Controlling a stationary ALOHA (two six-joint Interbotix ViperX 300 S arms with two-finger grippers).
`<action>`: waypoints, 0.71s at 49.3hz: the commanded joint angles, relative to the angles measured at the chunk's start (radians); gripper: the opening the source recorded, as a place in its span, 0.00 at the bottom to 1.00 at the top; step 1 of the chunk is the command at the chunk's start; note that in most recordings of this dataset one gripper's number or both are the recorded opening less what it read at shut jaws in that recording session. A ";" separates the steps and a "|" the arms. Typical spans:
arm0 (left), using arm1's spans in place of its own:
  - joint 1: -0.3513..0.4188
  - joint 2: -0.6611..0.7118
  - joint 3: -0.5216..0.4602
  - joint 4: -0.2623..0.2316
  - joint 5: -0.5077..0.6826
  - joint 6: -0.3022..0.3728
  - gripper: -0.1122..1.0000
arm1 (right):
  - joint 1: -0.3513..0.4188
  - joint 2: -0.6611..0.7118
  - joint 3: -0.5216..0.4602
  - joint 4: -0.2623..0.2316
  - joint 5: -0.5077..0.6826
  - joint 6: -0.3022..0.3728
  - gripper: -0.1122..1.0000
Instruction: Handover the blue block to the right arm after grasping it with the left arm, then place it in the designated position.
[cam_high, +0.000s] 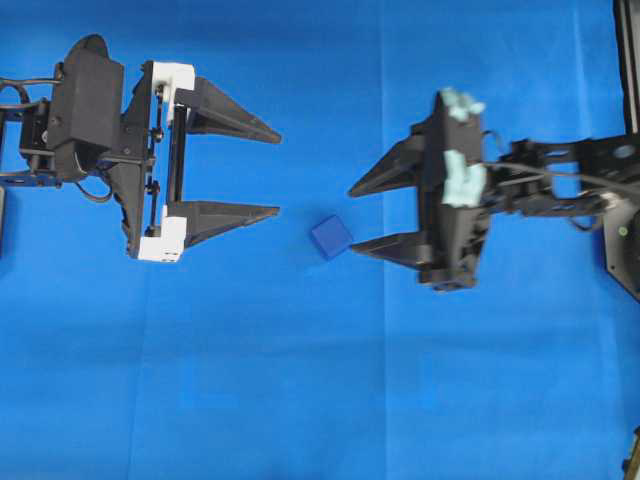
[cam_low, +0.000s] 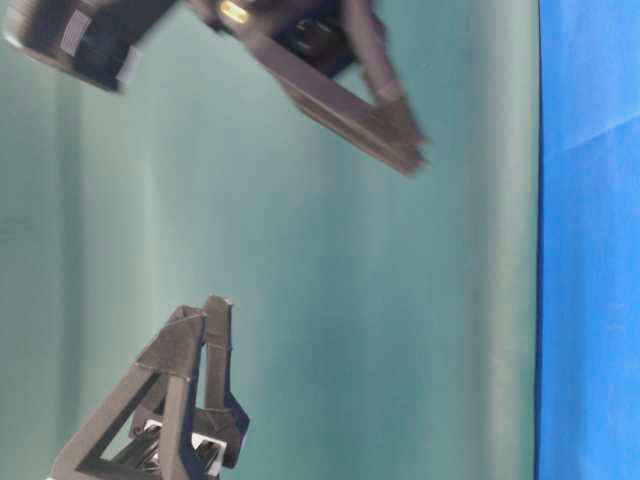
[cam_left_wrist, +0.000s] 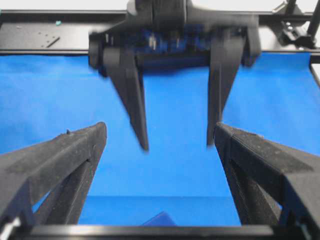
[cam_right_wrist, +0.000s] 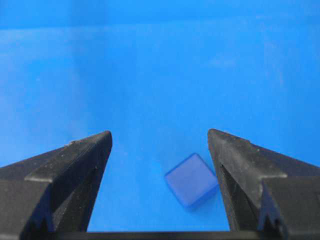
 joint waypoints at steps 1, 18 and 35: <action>-0.002 -0.009 -0.020 0.002 -0.006 0.002 0.93 | -0.003 -0.081 -0.011 -0.011 0.043 0.000 0.74; -0.002 -0.008 -0.023 0.002 -0.006 0.002 0.93 | -0.012 -0.265 -0.011 -0.055 0.181 0.000 0.74; -0.002 -0.008 -0.026 0.002 -0.006 0.002 0.93 | -0.034 -0.321 -0.002 -0.077 0.206 0.002 0.74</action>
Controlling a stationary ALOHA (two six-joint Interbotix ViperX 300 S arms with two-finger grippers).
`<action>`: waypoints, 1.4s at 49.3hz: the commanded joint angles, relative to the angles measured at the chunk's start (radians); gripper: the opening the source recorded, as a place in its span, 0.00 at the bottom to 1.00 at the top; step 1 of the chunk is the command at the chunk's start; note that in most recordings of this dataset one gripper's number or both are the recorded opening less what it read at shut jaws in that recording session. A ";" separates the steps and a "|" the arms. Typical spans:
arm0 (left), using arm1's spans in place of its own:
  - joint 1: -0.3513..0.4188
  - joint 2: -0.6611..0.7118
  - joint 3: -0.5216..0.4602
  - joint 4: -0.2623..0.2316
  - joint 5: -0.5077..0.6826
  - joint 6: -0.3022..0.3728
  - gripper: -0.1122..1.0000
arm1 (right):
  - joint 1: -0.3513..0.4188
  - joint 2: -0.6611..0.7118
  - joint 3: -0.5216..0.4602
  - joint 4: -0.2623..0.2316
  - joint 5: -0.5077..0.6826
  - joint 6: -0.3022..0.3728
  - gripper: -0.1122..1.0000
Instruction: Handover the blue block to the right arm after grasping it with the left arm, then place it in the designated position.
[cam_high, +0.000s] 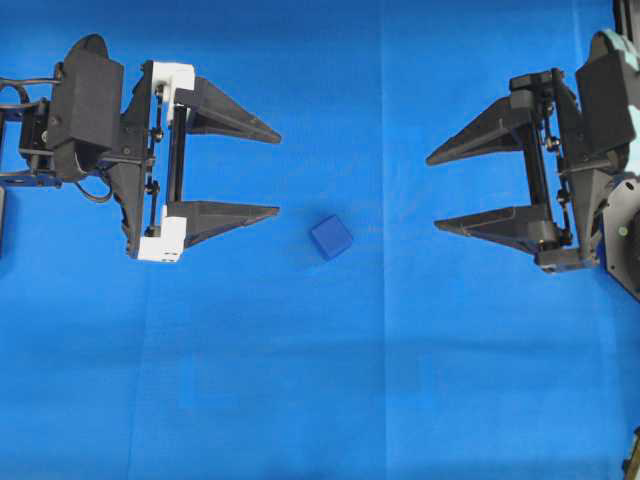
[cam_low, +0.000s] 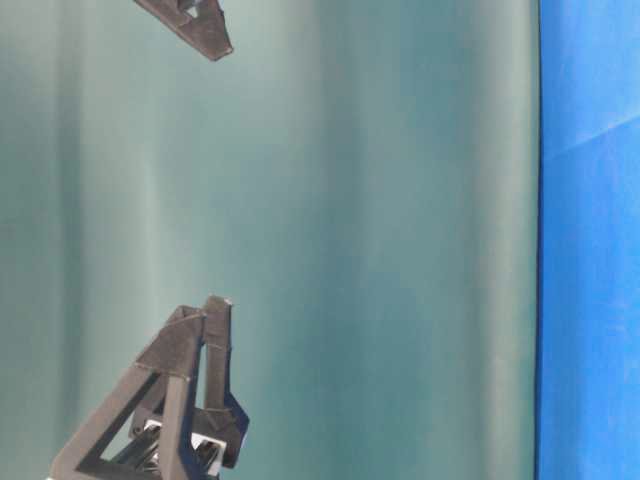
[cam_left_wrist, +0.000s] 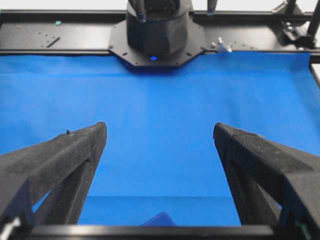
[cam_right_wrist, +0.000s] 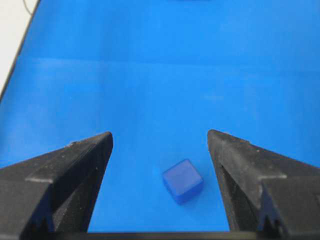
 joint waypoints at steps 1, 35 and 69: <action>-0.002 -0.008 -0.026 0.002 -0.006 0.000 0.93 | -0.005 -0.002 -0.011 -0.006 -0.002 0.002 0.74; -0.003 -0.012 -0.021 0.002 -0.006 -0.002 0.93 | -0.005 -0.028 0.095 -0.075 -0.262 -0.002 0.74; -0.005 -0.008 -0.025 0.002 -0.005 -0.002 0.93 | -0.006 -0.028 0.152 -0.077 -0.337 -0.008 0.74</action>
